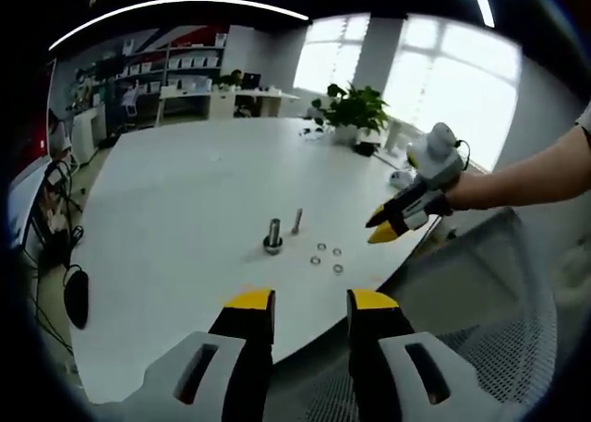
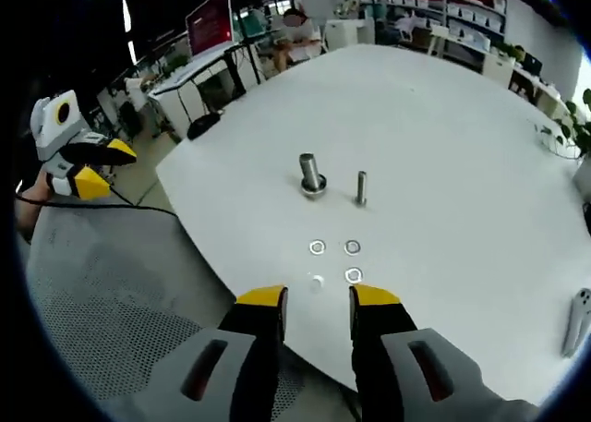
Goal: Place the washer onto the threaded stud by aligning its center hole with the stud, sliding it down to the base, and recovering from edge contact or off-axis alignment until the washer reaches the visible bottom stop.
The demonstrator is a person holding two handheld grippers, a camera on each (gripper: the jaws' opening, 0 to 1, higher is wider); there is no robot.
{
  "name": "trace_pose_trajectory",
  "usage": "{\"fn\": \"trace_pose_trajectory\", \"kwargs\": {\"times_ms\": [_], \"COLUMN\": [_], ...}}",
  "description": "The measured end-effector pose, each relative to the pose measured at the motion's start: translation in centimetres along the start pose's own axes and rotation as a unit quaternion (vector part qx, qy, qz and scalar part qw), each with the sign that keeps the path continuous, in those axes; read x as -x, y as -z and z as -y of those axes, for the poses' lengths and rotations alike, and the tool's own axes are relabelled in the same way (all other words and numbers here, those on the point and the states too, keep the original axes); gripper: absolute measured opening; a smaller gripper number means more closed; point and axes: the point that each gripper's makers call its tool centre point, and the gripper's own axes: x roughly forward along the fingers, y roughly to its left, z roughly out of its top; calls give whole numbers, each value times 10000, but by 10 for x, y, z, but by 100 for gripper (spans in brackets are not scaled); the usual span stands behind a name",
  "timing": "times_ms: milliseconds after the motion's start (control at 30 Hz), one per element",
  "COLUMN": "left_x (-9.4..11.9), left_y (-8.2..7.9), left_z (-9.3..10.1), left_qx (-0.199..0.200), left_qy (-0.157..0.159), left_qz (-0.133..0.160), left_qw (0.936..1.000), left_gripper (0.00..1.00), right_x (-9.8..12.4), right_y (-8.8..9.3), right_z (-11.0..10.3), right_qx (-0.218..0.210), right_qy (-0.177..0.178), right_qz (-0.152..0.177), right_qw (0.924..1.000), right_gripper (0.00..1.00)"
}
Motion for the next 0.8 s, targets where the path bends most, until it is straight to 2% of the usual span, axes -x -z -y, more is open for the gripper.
{"fn": "trace_pose_trajectory", "kwargs": {"times_ms": [67, 167, 233, 333, 500, 800], "left_x": [0, -1, -1, -2, -4, -3], "left_y": [1, 2, 2, 4, 6, 9], "left_z": [0, -1, -1, -1, 2, -2], "left_qx": [-16, -12, -10, -27, -71, 30], "left_qy": [-2, -20, -27, -13, 46, -28], "left_qz": [-31, -53, -61, -104, -196, -237], "left_qw": [10000, 10000, 10000, 9999, 9998, 9997], "left_gripper": [29, 29, 29, 29, 28, 28], "right_x": [-11, -23, -28, -29, -34, -48], "right_y": [9, 15, 20, 18, 19, 22], "right_z": [7, 16, 23, 24, 29, 33], "right_qx": [105, 121, -30, -85, -2, 100], "right_qy": [86, 182, 271, 317, 310, 382], "right_qz": [-279, -392, -472, -449, -610, -733], "right_qw": [9995, 9990, 9985, 9985, 9977, 9965], "right_gripper": [30, 30, 30, 30, 30, 28]}}
